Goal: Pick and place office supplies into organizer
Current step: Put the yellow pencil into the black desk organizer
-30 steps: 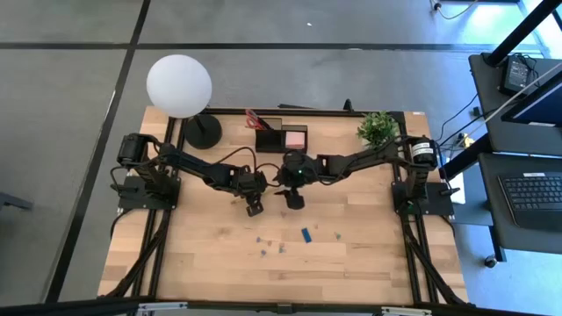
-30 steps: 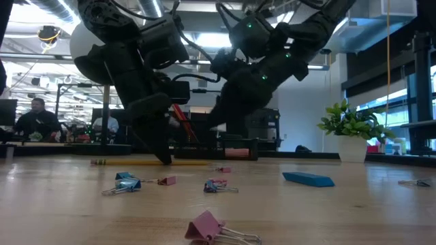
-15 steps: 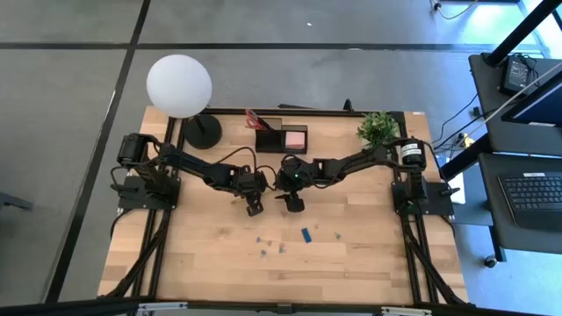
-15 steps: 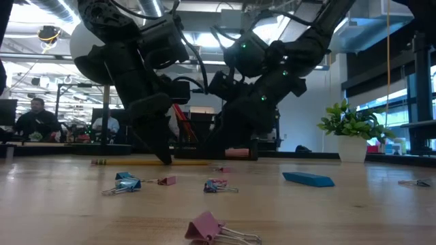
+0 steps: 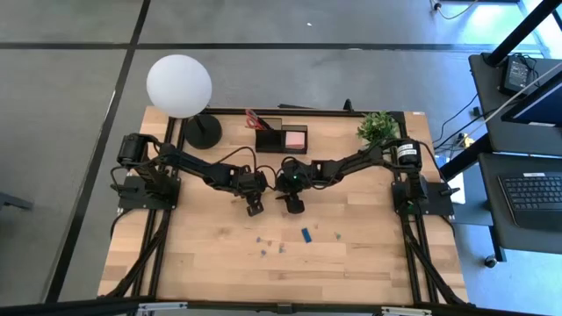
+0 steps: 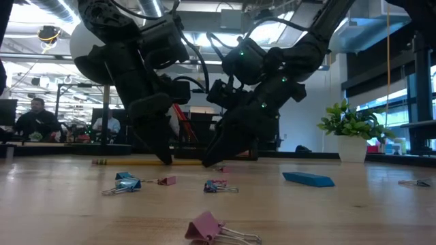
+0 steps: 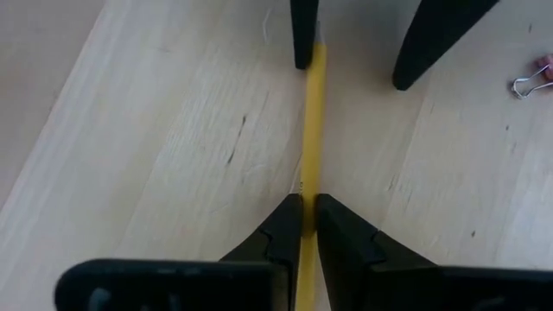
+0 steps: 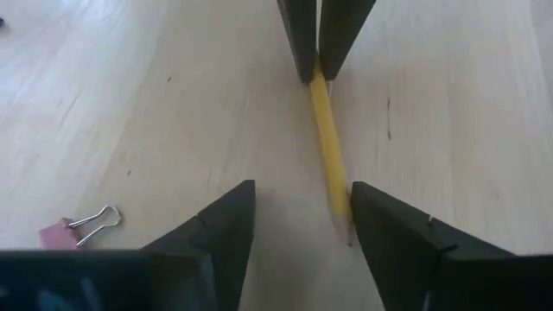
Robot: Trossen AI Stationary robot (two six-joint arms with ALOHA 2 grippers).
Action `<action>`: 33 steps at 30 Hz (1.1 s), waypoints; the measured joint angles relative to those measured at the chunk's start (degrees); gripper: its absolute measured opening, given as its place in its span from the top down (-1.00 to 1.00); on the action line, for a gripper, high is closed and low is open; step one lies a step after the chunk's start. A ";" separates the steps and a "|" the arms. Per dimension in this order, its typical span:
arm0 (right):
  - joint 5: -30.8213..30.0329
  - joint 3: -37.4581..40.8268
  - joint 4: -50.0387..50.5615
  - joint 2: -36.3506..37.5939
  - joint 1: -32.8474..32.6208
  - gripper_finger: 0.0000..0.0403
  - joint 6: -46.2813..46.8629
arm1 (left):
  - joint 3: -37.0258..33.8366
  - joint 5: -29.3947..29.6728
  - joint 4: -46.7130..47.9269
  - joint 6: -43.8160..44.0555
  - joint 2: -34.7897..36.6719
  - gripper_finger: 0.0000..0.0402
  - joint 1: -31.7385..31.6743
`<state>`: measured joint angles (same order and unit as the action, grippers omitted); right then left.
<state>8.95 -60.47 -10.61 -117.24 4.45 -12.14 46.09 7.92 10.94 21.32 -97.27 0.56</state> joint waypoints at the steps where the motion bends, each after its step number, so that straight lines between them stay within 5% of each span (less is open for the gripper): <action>1: -0.06 0.00 0.00 -0.03 0.00 0.09 -0.05 | 0.00 -0.02 0.00 -0.02 0.02 0.85 0.00; 25: -3.53 0.03 1.29 -0.16 0.22 0.72 -2.24 | 0.04 -0.19 -0.04 -1.25 0.04 0.84 0.02; 33: -3.67 0.09 1.51 -0.16 0.24 0.91 -3.08 | 0.07 -2.23 -0.16 -1.13 0.04 0.61 -0.01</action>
<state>5.28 -60.38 -9.11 -117.40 4.69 -15.22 46.15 5.69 10.78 20.19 -97.23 0.55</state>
